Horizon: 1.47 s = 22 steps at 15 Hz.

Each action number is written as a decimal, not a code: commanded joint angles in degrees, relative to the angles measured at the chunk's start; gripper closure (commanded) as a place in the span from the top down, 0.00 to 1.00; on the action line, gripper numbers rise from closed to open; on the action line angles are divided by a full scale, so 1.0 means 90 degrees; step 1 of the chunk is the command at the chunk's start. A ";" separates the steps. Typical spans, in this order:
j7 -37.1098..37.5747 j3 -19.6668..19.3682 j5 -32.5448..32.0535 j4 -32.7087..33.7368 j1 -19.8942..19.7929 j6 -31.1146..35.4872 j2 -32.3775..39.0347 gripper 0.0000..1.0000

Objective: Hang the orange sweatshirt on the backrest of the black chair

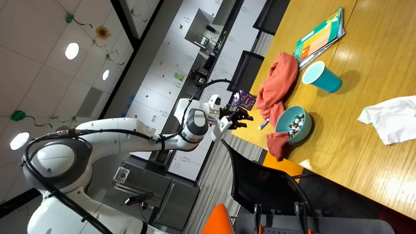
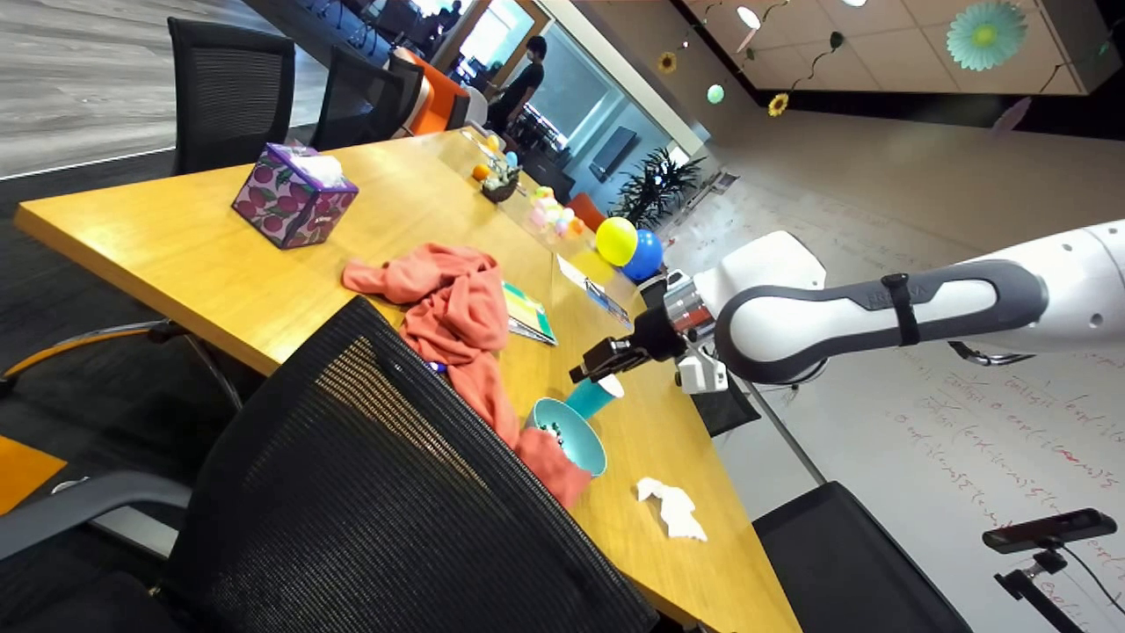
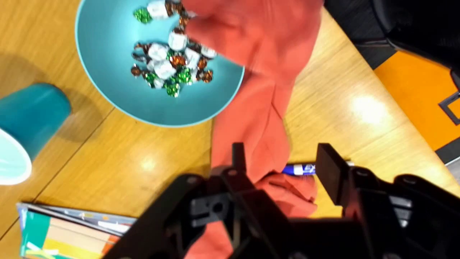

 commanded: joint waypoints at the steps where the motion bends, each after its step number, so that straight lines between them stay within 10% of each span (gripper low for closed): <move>1: 0.0270 0.0012 -0.0327 0.0703 0.0163 0.0410 0.0601 0.87; 4: 0.0202 0.0051 -0.0229 0.1310 0.0277 0.0581 0.1149 1.00; 22: 0.1653 -0.1207 -0.0279 0.6636 0.1469 -0.0341 0.5496 1.00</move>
